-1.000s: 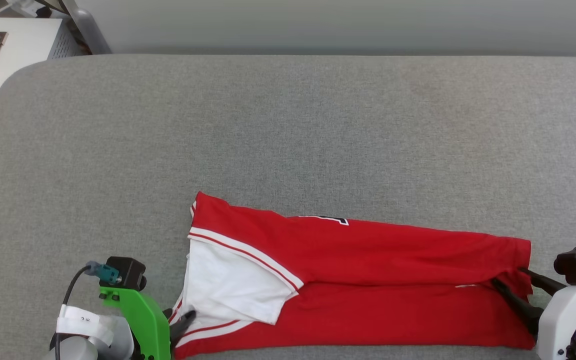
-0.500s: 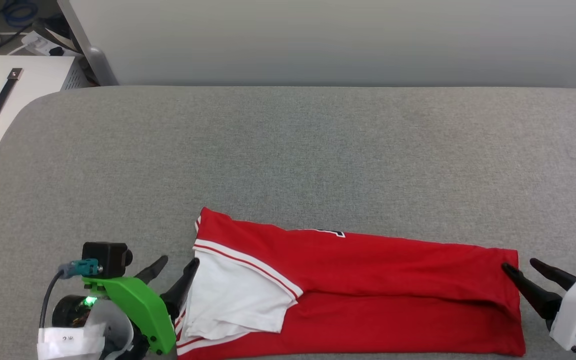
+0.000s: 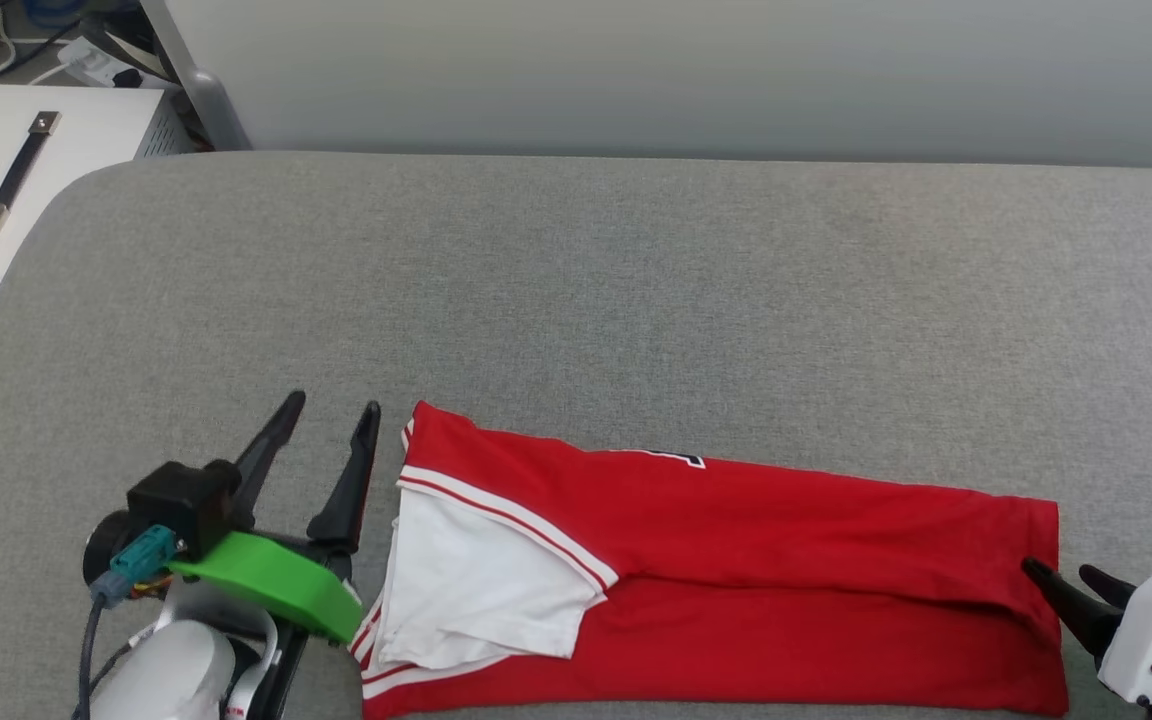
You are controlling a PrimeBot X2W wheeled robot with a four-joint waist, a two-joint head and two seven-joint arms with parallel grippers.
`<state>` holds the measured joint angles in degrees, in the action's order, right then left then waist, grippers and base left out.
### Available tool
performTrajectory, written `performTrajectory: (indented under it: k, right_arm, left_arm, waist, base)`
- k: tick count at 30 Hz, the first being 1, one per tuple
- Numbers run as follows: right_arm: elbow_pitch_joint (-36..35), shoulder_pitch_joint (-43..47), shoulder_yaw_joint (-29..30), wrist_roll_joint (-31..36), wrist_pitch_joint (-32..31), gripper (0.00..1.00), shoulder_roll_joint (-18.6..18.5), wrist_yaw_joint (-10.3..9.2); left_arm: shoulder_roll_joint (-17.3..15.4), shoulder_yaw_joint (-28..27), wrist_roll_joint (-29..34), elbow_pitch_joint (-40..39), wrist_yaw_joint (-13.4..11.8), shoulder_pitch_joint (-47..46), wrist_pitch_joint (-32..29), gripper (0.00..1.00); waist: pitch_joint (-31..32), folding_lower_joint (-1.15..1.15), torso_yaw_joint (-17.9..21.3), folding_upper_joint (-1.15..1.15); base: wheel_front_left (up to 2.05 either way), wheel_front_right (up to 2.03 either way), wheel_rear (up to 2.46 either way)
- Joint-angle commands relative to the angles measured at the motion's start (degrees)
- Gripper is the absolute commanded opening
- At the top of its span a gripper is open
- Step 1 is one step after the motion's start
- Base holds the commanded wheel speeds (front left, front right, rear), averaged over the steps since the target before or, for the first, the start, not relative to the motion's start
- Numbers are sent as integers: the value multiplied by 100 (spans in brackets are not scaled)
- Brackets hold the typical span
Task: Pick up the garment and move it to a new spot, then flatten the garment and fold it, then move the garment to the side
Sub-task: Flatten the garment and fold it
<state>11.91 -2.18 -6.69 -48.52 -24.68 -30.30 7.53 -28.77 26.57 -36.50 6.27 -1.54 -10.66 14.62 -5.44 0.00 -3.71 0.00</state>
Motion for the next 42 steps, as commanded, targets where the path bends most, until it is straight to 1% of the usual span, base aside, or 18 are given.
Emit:
performTrajectory:
  k: [1,4,8,11,16,20,23,29,30,31,32,33,34,42]
  right_arm:
    - [13,56,145,139,-91,100,110,-4]
    - [80,96,461,386,-369,100,365,-4]
    - [137,145,826,729,-774,100,684,-4]
    - [101,159,1030,903,-1018,100,909,-4]
    - [-8,142,1198,943,-1256,100,1223,-4]
    - [-57,137,1172,923,-1379,100,1387,-4]
    - [-73,117,1114,893,-1424,100,1480,-4]
    - [-25,58,935,804,-1434,100,1574,-4]
    - [-5,45,909,780,-1430,94,1582,-4]
    - [10,33,888,763,-1427,69,1586,-4]
    - [26,18,869,743,-1417,28,1591,-4]
    - [34,6,852,729,-1398,28,1592,-4]
    - [44,-6,830,715,-1367,0,1587,-4]
    - [114,-50,827,606,-889,0,1360,-4]
  left_arm:
    - [184,-245,191,-192,-29,-67,31,100]
    - [463,-716,759,-581,64,161,35,100]
    - [896,-1316,1353,-893,310,490,36,100]
    - [1205,-1659,1625,-939,562,627,37,100]
    - [1565,-2045,1864,-849,802,648,37,100]
    - [1718,-2224,1975,-819,876,598,37,100]
    - [1772,-2306,2015,-788,894,574,38,100]
    - [1728,-2249,1961,-779,901,517,38,100]
    - [1719,-2245,1947,-773,901,513,38,100]
    - [1712,-2244,1938,-769,901,511,38,100]
    - [1706,-2243,1925,-765,902,510,38,100]
    - [1701,-2242,1915,-761,902,510,38,100]
    - [1694,-2238,1905,-754,902,511,38,100]
    - [1655,-2233,1842,-664,902,557,38,100]
  waist:
    - [-69,0,-46,0]
    - [-159,0,-99,0]
    - [-273,0,-166,0]
    - [-370,0,-219,0]
    - [-528,0,-300,0]
    - [-633,0,-351,0]
    - [-673,0,-370,0]
    - [-698,0,-404,0]
    - [-693,0,-407,0]
    - [-689,0,-405,0]
    - [-686,0,-404,0]
    - [-681,0,-402,0]
    - [-671,0,-399,0]
    - [-533,0,-319,0]
  base:
    - [0,0,0]
    - [0,0,0]
    - [0,0,0]
    - [0,0,0]
    - [0,0,0]
    - [0,0,0]
    - [0,0,0]
    - [0,0,0]
    - [0,0,0]
    - [0,0,0]
    - [0,0,0]
    - [0,0,0]
    - [0,0,0]
    - [0,0,0]
